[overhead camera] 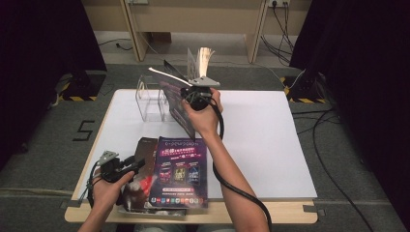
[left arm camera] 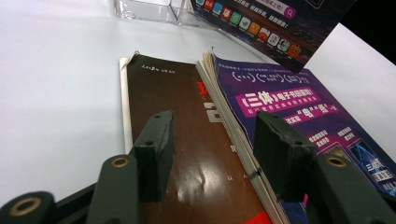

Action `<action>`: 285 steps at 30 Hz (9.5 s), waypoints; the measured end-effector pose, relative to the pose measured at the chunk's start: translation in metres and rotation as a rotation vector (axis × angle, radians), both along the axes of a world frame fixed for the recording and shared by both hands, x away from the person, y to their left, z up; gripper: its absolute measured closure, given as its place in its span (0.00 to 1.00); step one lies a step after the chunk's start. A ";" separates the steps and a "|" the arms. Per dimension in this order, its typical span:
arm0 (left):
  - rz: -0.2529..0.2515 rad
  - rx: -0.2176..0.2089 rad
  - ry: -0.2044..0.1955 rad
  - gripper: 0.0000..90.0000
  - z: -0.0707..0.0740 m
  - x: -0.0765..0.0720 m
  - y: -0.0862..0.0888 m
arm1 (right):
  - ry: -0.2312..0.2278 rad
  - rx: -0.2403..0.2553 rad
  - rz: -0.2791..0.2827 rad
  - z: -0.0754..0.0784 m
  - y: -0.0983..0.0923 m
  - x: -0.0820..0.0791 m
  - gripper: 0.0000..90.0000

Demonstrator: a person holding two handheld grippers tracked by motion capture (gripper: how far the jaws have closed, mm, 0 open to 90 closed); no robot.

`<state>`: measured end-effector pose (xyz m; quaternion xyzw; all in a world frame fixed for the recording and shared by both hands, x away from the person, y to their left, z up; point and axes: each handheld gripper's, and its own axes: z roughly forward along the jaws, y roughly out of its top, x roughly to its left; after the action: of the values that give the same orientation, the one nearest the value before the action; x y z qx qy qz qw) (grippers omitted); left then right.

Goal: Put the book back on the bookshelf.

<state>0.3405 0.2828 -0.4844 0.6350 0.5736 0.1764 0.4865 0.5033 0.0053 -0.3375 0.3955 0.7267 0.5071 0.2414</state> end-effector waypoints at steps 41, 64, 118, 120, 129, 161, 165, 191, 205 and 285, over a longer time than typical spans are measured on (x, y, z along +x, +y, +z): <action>0.007 -0.004 -0.007 0.53 0.001 0.000 0.004 | -0.072 0.113 -0.190 0.007 0.038 0.035 0.93; -0.002 0.003 -0.004 0.53 -0.001 0.000 0.001 | -0.048 0.027 -0.193 0.000 0.031 0.024 0.85; -0.019 -0.001 -0.009 0.53 0.001 -0.001 0.000 | -0.052 0.030 -0.342 0.008 0.054 0.045 0.90; -0.020 -0.001 -0.010 0.53 0.000 -0.001 -0.001 | -0.044 0.016 -0.342 0.009 0.055 0.044 0.89; -0.024 0.001 -0.007 0.53 0.000 -0.001 -0.003 | 0.011 -0.033 -0.350 0.005 0.050 0.038 0.84; -0.033 0.006 -0.012 0.53 0.000 -0.001 -0.007 | 0.070 -0.073 -0.295 -0.021 0.036 0.003 0.76; -0.033 0.005 -0.012 0.53 0.000 -0.001 -0.007 | 0.067 -0.074 -0.289 -0.022 0.035 0.000 0.75; -0.049 0.013 -0.011 0.52 0.001 -0.002 -0.012 | 0.076 0.018 -0.193 -0.032 0.011 -0.024 0.70; -0.060 0.013 -0.013 0.52 0.003 -0.001 -0.015 | 0.181 0.020 -0.151 -0.046 -0.006 -0.035 0.70; -0.081 -0.173 0.173 0.64 -0.001 0.046 -0.046 | 0.647 -0.034 -0.130 -0.141 -0.053 -0.057 0.60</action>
<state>0.3862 0.2372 -0.4850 0.6262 0.6005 0.0510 0.4948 0.4465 -0.0480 -0.4786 0.5774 0.7475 0.3264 0.0367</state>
